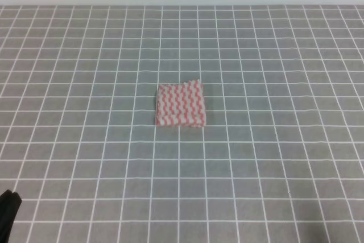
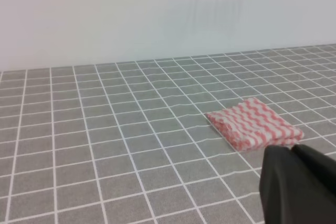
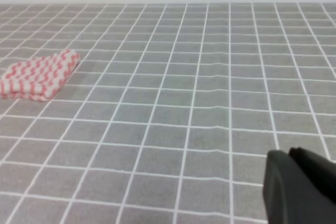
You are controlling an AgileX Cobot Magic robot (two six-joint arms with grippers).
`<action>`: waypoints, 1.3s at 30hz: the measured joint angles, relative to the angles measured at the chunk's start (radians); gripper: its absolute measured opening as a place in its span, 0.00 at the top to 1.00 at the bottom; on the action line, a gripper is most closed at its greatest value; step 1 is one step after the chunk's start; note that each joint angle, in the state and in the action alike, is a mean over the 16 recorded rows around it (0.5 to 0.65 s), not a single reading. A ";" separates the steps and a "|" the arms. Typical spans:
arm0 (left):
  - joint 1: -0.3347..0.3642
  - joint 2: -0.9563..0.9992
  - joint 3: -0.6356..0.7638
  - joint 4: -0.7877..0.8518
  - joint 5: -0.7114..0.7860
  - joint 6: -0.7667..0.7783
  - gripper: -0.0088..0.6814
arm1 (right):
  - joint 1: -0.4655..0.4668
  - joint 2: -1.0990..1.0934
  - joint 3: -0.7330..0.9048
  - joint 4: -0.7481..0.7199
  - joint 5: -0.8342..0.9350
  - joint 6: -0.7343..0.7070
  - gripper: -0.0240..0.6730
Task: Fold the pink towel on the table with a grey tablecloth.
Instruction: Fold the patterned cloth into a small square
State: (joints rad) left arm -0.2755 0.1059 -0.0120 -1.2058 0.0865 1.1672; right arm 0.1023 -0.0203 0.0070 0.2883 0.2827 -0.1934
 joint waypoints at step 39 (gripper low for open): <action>0.064 -0.029 0.026 0.717 -0.026 -0.722 0.99 | -0.002 0.001 0.000 0.015 0.029 0.000 0.99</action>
State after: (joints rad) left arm -0.2110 0.0767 0.0144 -0.4885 0.0609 0.4450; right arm 0.1007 -0.0189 0.0069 0.3031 0.3117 -0.1932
